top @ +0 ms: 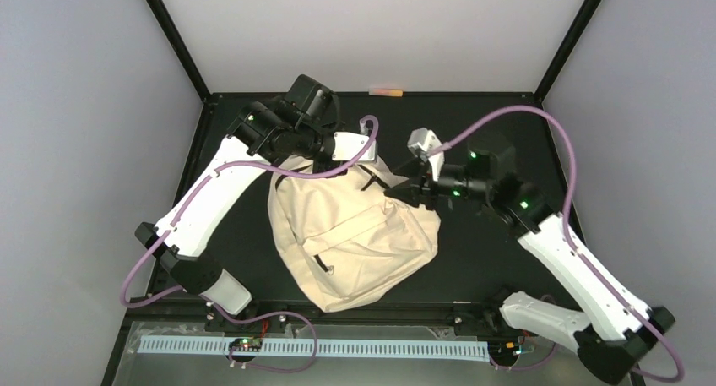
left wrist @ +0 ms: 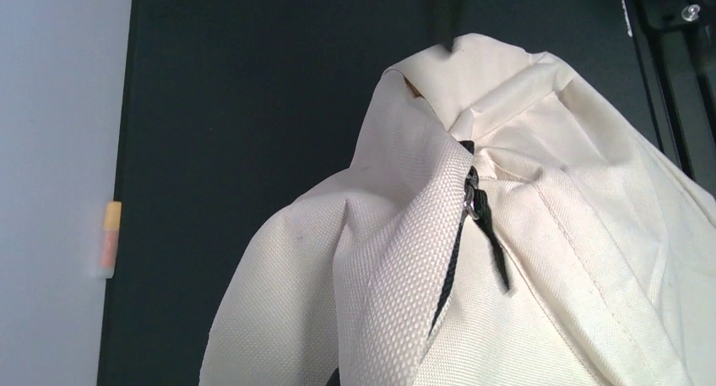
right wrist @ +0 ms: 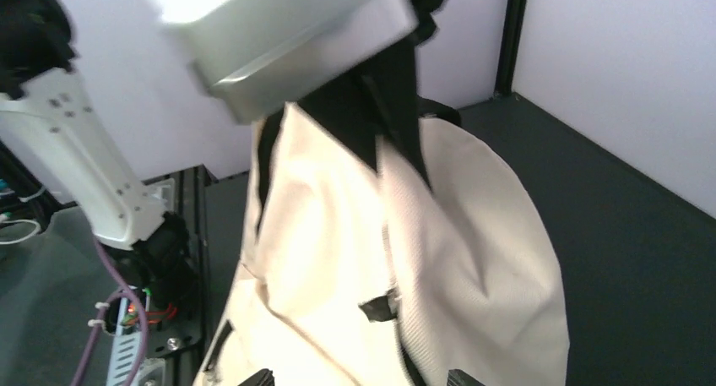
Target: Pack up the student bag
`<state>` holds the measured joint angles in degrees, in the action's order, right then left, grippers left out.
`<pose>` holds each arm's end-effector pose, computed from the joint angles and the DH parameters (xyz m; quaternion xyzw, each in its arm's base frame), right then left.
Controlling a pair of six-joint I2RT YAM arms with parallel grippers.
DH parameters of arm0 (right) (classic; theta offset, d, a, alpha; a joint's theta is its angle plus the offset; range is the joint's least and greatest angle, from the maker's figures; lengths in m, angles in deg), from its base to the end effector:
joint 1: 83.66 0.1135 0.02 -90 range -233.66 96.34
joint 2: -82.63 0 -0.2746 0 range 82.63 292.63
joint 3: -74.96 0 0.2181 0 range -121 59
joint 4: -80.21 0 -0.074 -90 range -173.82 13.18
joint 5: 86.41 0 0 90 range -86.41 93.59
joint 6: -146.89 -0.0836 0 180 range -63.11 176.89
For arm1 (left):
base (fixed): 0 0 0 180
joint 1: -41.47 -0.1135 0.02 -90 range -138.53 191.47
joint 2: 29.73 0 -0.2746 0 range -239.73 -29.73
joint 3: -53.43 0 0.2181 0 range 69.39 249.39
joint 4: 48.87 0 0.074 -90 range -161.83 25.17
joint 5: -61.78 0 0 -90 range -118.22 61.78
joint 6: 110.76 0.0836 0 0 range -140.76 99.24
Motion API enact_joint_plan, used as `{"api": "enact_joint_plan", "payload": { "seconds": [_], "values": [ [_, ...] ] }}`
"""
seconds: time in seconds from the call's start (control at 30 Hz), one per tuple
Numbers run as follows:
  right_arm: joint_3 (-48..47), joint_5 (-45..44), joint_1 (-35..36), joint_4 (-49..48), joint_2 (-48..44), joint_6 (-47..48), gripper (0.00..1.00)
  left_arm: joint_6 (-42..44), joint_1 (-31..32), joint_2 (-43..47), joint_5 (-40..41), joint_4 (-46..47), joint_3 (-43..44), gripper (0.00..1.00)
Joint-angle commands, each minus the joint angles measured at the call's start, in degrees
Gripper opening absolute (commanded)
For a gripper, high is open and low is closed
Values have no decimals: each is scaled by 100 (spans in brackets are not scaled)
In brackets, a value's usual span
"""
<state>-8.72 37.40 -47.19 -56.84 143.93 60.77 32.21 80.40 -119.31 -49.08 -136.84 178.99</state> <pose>0.1526 0.1706 0.3870 -0.4267 0.6811 0.3823 0.4559 0.2055 -0.2042 0.3964 0.7093 0.6042 -0.1307 0.3388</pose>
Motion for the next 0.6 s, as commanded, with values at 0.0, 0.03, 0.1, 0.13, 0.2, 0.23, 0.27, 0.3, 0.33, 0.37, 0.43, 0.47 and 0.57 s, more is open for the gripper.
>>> {"api": "enact_joint_plan", "payload": {
  "seconds": [0.0, 0.03, 0.1, 0.13, 0.2, 0.23, 0.27, 0.3, 0.33, 0.37, 0.43, 0.47, 0.57],
  "values": [
    [469, 334, -41, -487, -884, -468, 54, -464, 17, 295, -281, -58, 140, 2],
    [595, 43, -38, -484, -1015, -527, 53, -482, 17, 306, -305, -58, 145, 2],
    [881, -1055, -36, -486, -1224, -649, 53, -530, 18, 304, -345, -75, 170, 1],
    [1046, -1647, -36, -521, -1279, -689, 54, -557, 17, 297, -359, -91, 181, 2],
    [1302, -2129, -40, -709, -1280, -652, 55, -629, 23, 280, -378, -85, 184, 2],
    [1352, -2081, -30, -871, -1240, -696, 56, -683, 21, 271, -383, -78, 184, 2],
    [1398, -1952, -15, -1115, -1195, -760, 58, -735, 18, 262, -383, -66, 182, 2],
    [1438, -1893, 33, -1380, -1158, -827, 59, -788, 22, 251, -383, -49, 180, 2],
    [1480, -1910, 105, -1678, -1124, -858, 61, -861, 20, 243, -367, -18, 172, 2],
    [1559, -2011, 174, -1913, -1094, -848, 61, -936, 18, 240, -346, 15, 167, 2],
    [1687, -2249, 308, -2388, -1022, -817, 63, -1057, 23, 240, -295, 60, 159, 2],
    [1759, -2324, 350, -2511, -977, -798, 64, -1108, 18, 240, -281, 61, 154, 2],
    [1847, -2303, 457, -2754, -759, -789, 69, -1147, 17, 239, -293, 55, 133, 1]
  ]
}}
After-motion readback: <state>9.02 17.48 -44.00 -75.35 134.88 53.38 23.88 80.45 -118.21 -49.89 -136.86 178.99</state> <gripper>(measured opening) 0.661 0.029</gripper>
